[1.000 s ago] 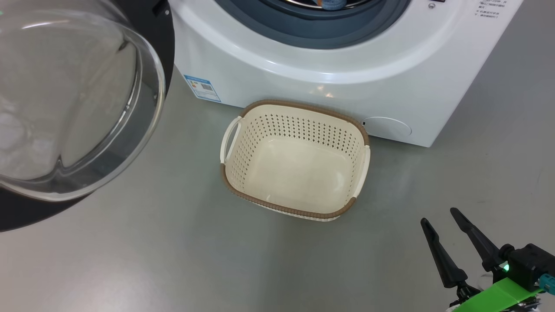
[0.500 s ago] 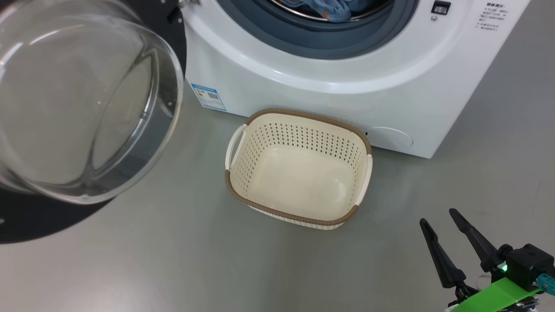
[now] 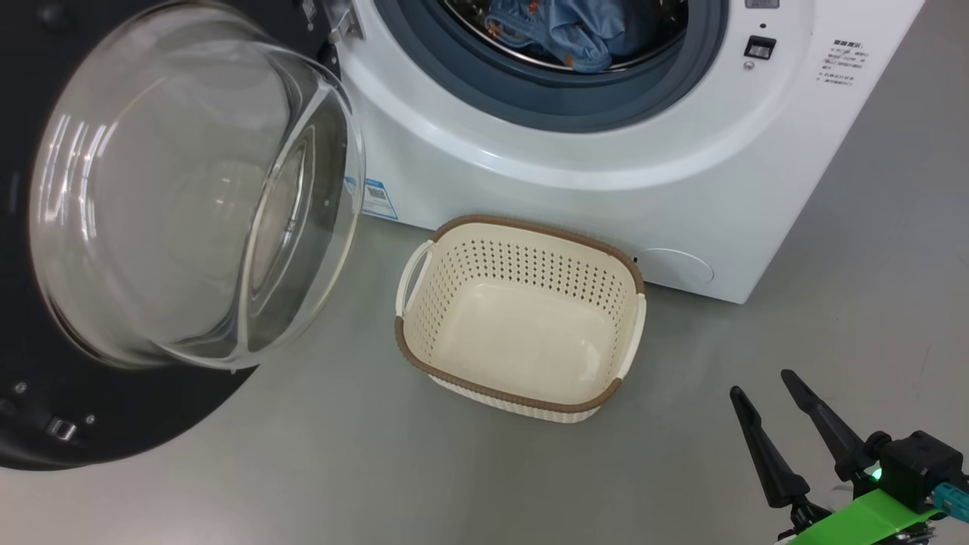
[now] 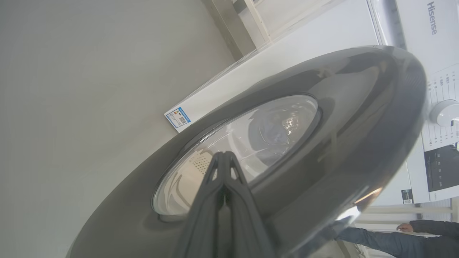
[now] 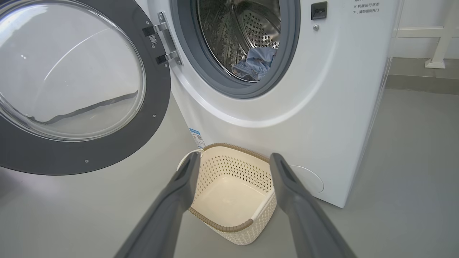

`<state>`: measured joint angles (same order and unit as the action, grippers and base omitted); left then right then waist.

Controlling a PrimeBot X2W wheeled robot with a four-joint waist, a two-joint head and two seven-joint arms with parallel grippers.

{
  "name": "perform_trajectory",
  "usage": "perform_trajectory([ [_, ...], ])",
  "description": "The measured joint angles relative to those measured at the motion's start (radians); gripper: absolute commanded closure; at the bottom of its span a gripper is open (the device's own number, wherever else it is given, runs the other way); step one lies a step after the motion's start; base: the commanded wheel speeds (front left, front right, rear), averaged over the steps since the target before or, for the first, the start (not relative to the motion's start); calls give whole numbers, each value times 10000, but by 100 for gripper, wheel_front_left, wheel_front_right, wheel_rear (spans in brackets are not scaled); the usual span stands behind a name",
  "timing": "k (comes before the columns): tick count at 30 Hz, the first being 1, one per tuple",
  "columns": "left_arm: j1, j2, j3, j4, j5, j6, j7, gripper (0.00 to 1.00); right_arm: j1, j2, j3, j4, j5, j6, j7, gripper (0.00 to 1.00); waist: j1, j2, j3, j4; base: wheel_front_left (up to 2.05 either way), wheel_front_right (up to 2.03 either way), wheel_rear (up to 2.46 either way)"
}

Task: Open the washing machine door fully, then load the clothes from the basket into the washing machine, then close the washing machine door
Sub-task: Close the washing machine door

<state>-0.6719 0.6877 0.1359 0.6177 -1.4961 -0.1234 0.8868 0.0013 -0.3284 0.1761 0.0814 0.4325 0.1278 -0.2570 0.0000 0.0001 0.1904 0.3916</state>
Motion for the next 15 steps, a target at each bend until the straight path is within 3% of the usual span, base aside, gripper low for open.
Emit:
perform_trajectory([
  [15, 233, 180, -81, -608, -652, 0, 1292, 100, 48, 132, -8, 17, 2, 2, 0, 0, 0, 0, -356, -113, 0, 0, 0],
])
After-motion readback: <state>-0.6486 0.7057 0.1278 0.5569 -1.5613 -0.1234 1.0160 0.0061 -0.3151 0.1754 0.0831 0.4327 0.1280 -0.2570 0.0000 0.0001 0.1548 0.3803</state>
